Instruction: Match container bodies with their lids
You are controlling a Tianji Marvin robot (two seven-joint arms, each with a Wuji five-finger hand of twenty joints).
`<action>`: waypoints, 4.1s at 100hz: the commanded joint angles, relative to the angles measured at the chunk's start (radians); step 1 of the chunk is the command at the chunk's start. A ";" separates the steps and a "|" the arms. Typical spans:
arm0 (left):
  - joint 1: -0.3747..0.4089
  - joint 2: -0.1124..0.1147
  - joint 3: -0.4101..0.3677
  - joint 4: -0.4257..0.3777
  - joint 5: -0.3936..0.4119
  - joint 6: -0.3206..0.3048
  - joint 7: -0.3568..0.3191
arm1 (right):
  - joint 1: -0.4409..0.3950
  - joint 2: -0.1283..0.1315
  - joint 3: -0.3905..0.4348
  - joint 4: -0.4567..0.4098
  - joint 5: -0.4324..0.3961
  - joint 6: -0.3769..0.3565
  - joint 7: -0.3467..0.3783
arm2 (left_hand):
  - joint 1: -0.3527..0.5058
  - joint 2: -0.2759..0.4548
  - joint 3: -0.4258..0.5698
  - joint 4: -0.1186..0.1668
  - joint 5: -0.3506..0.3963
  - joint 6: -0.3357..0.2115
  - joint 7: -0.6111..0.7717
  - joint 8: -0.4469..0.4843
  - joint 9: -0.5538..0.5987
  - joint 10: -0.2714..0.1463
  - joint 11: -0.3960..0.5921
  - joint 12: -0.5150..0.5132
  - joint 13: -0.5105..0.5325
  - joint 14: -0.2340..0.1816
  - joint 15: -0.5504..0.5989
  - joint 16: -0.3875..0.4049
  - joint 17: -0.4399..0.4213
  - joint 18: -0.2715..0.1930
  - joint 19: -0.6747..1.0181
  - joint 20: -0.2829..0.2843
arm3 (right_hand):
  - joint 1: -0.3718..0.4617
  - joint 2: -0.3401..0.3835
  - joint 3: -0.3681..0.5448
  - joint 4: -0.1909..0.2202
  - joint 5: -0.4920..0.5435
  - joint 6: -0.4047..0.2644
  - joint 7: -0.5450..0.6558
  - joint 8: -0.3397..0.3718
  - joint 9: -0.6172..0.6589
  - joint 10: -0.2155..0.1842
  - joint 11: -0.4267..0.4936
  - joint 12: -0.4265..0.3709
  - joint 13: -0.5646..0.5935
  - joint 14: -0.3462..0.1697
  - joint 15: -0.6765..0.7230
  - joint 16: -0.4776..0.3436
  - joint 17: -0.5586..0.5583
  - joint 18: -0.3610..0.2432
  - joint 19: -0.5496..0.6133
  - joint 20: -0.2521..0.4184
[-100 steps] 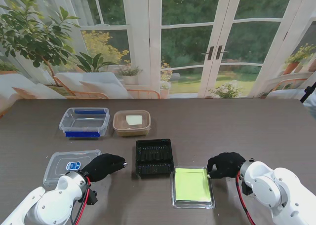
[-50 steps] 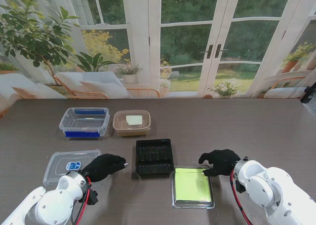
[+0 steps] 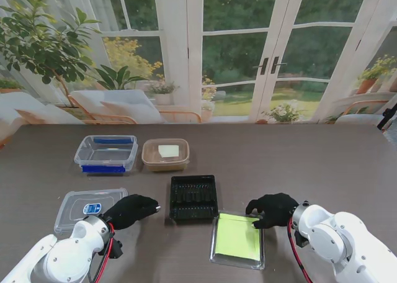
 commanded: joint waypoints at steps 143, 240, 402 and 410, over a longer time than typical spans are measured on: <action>-0.137 0.028 0.170 -0.021 -0.069 0.003 -0.157 | -0.078 -0.008 0.111 -0.012 0.082 -0.138 -0.069 | 0.019 0.049 -0.017 0.012 0.105 0.059 0.052 0.057 0.194 0.063 0.152 0.304 0.205 0.119 0.585 0.390 0.118 0.021 1.021 0.179 | -0.034 -0.014 -0.028 0.008 -0.013 0.044 0.025 -0.002 0.007 -0.002 0.020 -0.012 0.017 -0.003 0.030 0.003 -0.100 -0.001 -0.008 0.041; -0.315 -0.004 0.420 0.155 -0.236 0.052 -0.101 | -0.160 -0.003 0.170 -0.064 0.078 -0.086 0.005 | 0.038 0.090 -0.023 -0.006 0.173 0.100 0.075 -0.043 0.326 0.046 0.576 0.862 0.489 -0.071 1.344 0.622 0.517 0.072 1.390 0.331 | -0.060 0.013 -0.039 0.019 0.323 0.061 0.098 0.033 0.289 0.028 0.262 0.264 0.214 -0.011 0.379 0.154 0.010 0.019 0.089 0.042; -0.465 0.037 0.599 0.098 -0.149 0.243 -0.258 | -0.187 0.002 0.117 -0.106 0.165 -0.099 0.044 | 0.026 0.124 -0.032 -0.016 0.221 0.107 0.122 -0.038 0.461 -0.036 0.643 0.874 0.643 -0.120 1.393 0.507 0.668 0.081 1.483 0.108 | -0.056 0.024 -0.035 0.020 0.289 0.079 0.104 0.033 0.280 0.034 0.249 0.265 0.215 -0.005 0.382 0.153 0.009 0.018 0.094 0.040; -0.443 0.037 0.580 0.089 -0.138 0.247 -0.251 | -0.191 0.002 0.111 -0.110 0.169 -0.098 0.044 | 0.025 0.123 -0.032 -0.016 0.218 0.107 0.121 -0.038 0.455 -0.021 0.629 0.862 0.636 -0.104 1.376 0.510 0.659 0.088 1.474 0.111 | -0.056 0.024 -0.034 0.021 0.286 0.081 0.104 0.034 0.279 0.033 0.250 0.265 0.215 -0.009 0.383 0.152 0.009 0.017 0.094 0.040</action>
